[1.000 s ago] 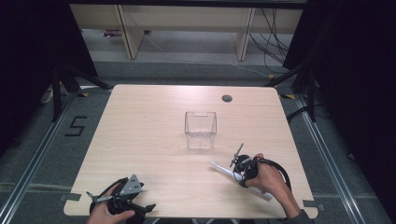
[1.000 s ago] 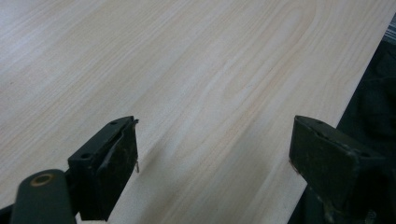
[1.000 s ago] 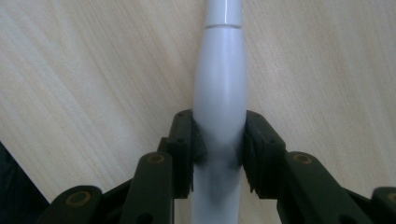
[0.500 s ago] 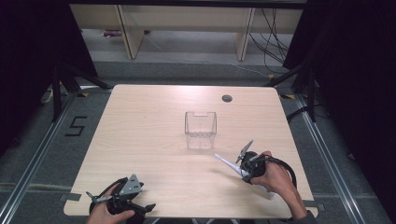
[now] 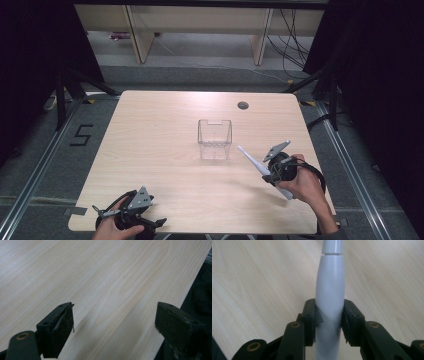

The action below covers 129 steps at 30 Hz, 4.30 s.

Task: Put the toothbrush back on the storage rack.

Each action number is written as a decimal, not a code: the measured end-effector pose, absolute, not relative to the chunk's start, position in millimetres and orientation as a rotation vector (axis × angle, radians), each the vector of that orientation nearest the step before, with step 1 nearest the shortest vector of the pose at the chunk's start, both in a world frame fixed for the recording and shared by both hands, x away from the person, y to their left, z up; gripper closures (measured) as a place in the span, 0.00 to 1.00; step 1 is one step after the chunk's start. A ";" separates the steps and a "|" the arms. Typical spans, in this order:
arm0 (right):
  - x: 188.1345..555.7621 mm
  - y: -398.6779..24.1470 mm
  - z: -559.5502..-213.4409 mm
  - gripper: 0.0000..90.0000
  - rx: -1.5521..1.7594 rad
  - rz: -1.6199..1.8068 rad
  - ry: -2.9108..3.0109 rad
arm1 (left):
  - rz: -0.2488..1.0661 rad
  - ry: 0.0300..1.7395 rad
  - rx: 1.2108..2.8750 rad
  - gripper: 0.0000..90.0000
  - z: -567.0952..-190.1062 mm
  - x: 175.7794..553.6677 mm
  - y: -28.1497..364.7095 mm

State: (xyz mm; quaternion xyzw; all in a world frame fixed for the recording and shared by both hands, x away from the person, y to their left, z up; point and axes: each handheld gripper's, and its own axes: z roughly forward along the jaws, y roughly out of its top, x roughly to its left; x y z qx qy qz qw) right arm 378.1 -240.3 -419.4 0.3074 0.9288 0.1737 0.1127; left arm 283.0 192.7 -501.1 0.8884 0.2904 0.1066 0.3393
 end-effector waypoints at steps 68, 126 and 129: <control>434.3 -231.3 -358.2 0.74 0.895 1.292 2.247 | 0.278 0.760 2.309 0.16 -501.4 283.7 193.3; 490.9 -137.5 -340.8 0.74 0.822 1.356 2.362 | 0.277 0.745 2.310 0.16 -500.3 282.9 193.4; 493.1 -134.8 -343.5 0.74 0.814 1.355 2.368 | 0.274 0.746 2.310 0.16 -500.4 282.8 193.2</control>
